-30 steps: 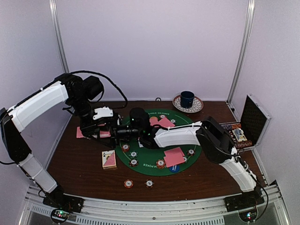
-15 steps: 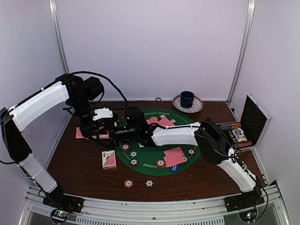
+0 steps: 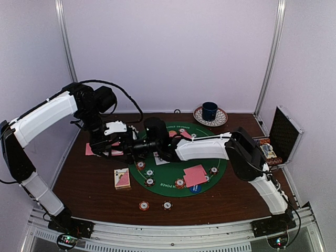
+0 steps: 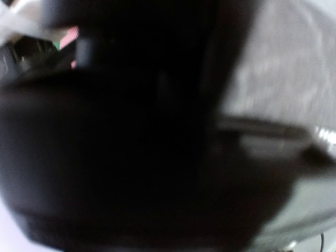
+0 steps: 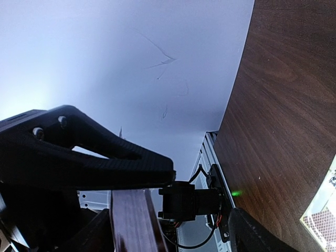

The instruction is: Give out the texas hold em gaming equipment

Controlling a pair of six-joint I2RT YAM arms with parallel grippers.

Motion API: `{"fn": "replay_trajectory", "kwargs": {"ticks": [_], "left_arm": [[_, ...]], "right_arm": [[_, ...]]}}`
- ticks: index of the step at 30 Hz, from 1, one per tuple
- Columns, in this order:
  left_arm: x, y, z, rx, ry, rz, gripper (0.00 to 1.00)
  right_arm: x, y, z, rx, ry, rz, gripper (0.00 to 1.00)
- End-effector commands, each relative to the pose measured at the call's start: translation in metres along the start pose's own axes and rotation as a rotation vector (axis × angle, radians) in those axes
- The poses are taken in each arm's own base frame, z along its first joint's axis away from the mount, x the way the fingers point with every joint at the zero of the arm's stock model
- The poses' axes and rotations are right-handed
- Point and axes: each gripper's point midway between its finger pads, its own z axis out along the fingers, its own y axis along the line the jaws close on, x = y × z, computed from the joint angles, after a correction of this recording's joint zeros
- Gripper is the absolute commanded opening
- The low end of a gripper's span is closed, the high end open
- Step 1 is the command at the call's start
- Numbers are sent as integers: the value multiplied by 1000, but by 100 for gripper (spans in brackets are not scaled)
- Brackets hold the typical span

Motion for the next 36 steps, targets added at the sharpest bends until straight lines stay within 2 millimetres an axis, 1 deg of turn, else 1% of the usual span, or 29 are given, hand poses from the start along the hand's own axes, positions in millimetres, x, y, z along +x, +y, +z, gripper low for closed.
{"fn": "replay_trajectory", "kwargs": {"ticks": [1,9,17,21,26,29,34,36], "left_arm": [[-5,0,-8,-15,-37,2,0],[-6,1,-9,-16,-40,1,0],[-6,1,-8,-15,-40,0,0],[-6,1,-8,-15,-39,1,0],[-6,1,-8,-16,-40,0,0],[-6,0,-8,-14,-39,0,0],[-6,0,-6,-7,-36,0,0],[-7,0,-6,-5,-38,-2,0]], "right_arm": [[5,-23,-9,90,2,26,75],[3,-26,-19,110,-2,15,74],[-1,-12,-25,82,-11,2,72],[-7,-14,-35,89,-31,4,72],[-8,-17,-42,102,-37,2,71],[-9,-6,-42,76,-42,-11,71],[-13,32,-39,-26,-62,-34,73],[-12,42,-34,-59,-60,-44,75]]}}
